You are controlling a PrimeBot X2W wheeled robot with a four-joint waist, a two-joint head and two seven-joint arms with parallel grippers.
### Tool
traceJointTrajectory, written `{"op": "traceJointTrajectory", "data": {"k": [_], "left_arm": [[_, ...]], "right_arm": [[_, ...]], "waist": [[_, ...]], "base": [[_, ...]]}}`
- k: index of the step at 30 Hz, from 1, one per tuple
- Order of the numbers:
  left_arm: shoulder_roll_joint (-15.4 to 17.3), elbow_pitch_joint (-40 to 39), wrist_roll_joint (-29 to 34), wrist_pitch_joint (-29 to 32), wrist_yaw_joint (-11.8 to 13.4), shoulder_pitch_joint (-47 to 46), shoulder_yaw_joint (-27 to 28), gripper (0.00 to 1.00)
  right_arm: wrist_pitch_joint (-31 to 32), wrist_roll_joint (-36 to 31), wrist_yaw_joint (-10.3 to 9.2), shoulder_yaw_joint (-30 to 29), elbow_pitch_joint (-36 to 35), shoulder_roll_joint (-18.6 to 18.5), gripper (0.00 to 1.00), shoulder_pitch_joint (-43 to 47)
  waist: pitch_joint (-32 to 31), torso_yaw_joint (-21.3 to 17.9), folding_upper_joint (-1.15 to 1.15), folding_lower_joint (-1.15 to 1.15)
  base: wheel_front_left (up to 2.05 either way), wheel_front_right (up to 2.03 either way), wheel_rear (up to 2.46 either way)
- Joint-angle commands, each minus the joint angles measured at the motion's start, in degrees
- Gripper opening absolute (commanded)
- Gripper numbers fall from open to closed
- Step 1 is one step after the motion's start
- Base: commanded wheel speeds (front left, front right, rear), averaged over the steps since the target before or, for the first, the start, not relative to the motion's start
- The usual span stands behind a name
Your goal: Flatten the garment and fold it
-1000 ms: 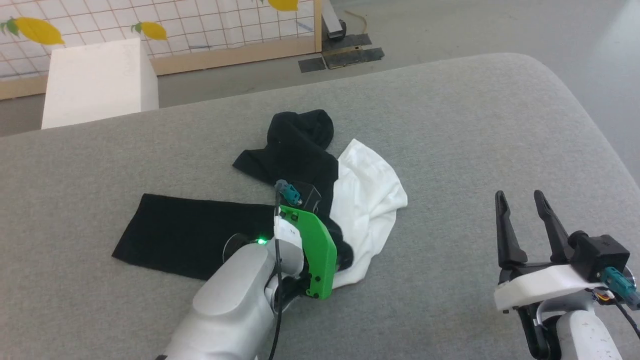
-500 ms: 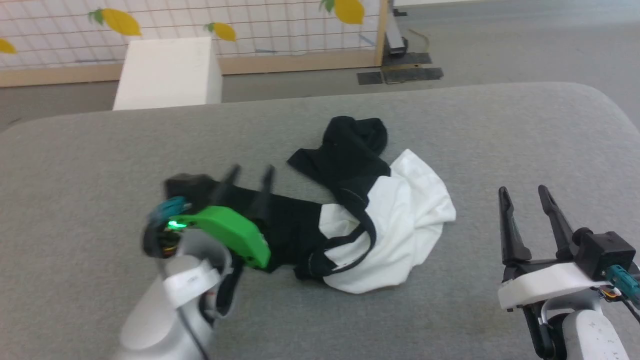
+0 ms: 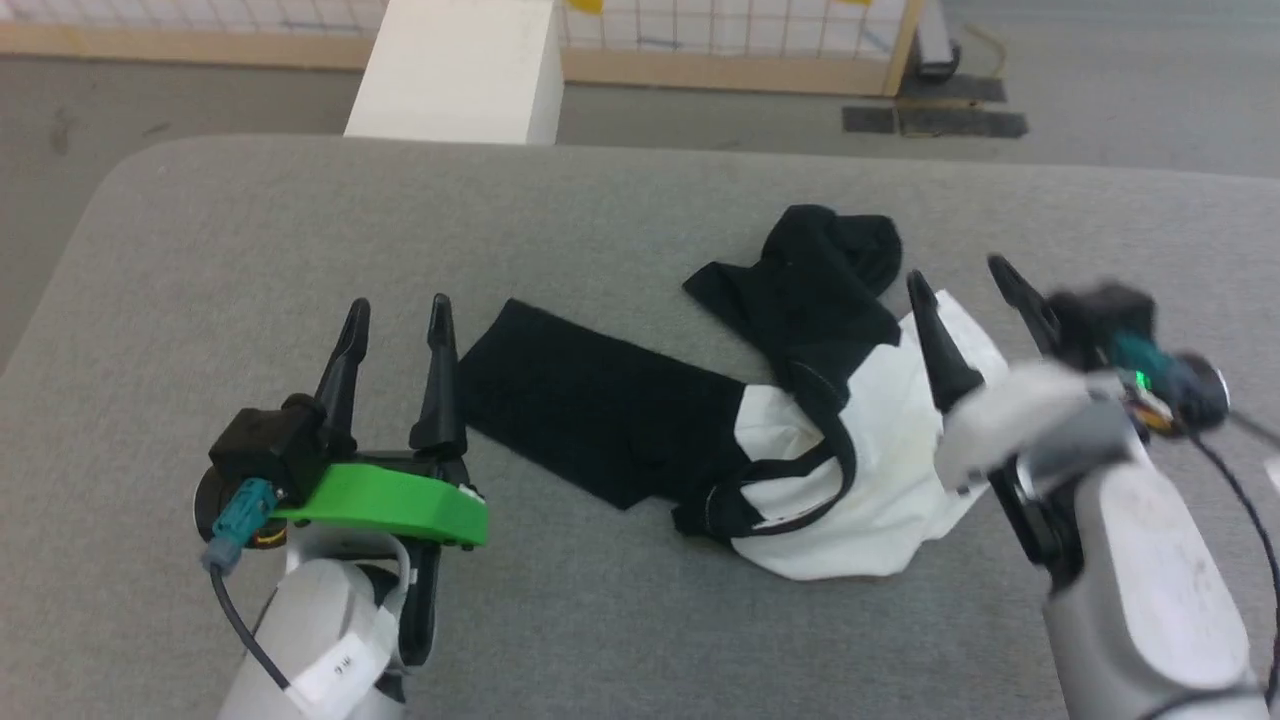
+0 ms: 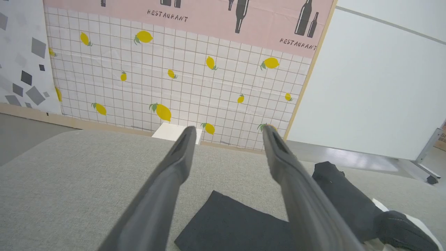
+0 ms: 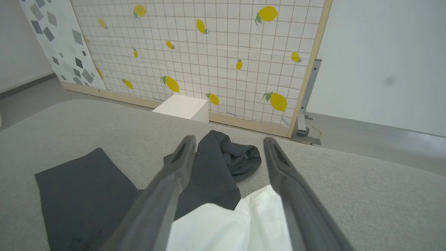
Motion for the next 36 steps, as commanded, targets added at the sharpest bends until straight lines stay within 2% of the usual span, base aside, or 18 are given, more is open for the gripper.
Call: {"op": "traceJointTrajectory", "data": {"k": [1, 6, 9, 11, 18, 19, 20, 21, 22, 24, 30, 32, 36], "left_arm": [[-1.8, -1.3, 1.8, -0.2, -1.0, 1.4, 1.3, 1.00], [-5.3, -3.3, 5.3, -0.2, -3.8, 1.8, 4.9, 1.00], [-6.3, -3.3, 6.1, -0.3, -5.4, 1.0, 5.6, 1.00], [-6.5, -3.5, 6.2, -0.3, -6.2, 0.2, 5.5, 1.00], [-6.6, -5.3, 2.7, -0.3, -5.2, -1.4, 3.6, 1.00], [-6.6, -5.3, 2.6, -0.3, -5.0, -1.5, 3.5, 1.00], [-6.6, -5.4, 2.6, -0.3, -4.9, -1.6, 3.4, 1.00], [-6.6, -5.3, 2.6, -0.3, -4.9, -1.6, 3.3, 1.00], [-6.6, -5.3, 2.7, -0.3, -4.9, -1.6, 3.3, 1.00], [-6.6, -5.2, 3.0, -0.3, -5.2, -1.5, 3.4, 1.00], [-6.6, -4.5, 4.4, -0.3, -5.5, -0.1, 4.6, 1.00], [-6.6, -4.1, 5.2, -0.3, -5.7, 0.9, 5.6, 1.00], [-6.6, -3.4, 6.6, -0.3, -6.4, 3.0, 7.3, 1.00]], "right_arm": [[3.5, -1.4, -0.09, 0.9, 1.6, 0.0, 1.00, -3.7], [15.0, -3.2, -0.09, 1.8, 8.9, 0.0, 1.00, -14.6], [23.1, -5.3, -0.09, 0.7, 14.7, -0.9, 1.00, -20.3], [26.1, -6.9, -0.09, 0.1, 17.4, -1.8, 1.00, -23.4], [33.9, -10.0, -0.09, -0.5, 24.9, -4.0, 1.00, -29.8], [35.1, -9.8, -0.09, -0.6, 25.9, -4.2, 0.86, -30.4], [35.8, -9.7, -0.09, -0.4, 26.5, -4.3, 0.66, -30.7], [36.3, -9.4, -0.09, -0.2, 27.0, -4.5, 0.24, -31.0], [36.3, -9.0, -0.09, -0.2, 27.1, -4.6, 0.00, -31.2], [34.2, -7.7, -0.09, -0.6, 26.4, -4.5, 0.00, -31.5], [19.4, -1.3, -0.09, -4.9, 18.7, -3.0, 0.00, -28.5], [14.9, 1.4, -0.09, -7.2, 14.1, -2.4, 0.00, -25.2], [11.2, 4.3, -0.09, -13.5, 4.5, -1.5, 0.00, -17.1]], "waist": [[4.5, 4.1, 0.00, 0.00], [8.9, 7.4, 0.00, 0.00], [11.4, 9.7, 0.00, 0.00], [12.9, 11.1, 0.00, 0.00], [16.3, 13.8, 0.00, 0.00], [16.5, 14.0, 0.00, 0.00], [16.6, 14.0, 0.00, 0.00], [16.6, 14.0, 0.00, 0.00], [16.6, 13.9, 0.00, 0.00], [16.3, 13.2, 0.00, 0.00], [12.4, 10.0, 0.00, 0.00], [10.2, 8.2, 0.00, 0.00], [6.4, 4.9, 0.00, 0.00]], "base": [[0.00, 0.00, 0.00], [0.00, 0.00, 0.00], [0.00, 0.00, 0.00], [0.00, 0.00, 0.00], [0.00, 0.00, 0.00], [0.00, 0.00, 0.00], [0.00, 0.00, 0.00], [0.00, 0.00, 0.00], [0.00, 0.00, 0.00], [0.00, 0.00, 0.00], [0.00, 0.00, 0.00], [0.00, 0.00, 0.00], [0.00, 0.00, 0.00]]}}
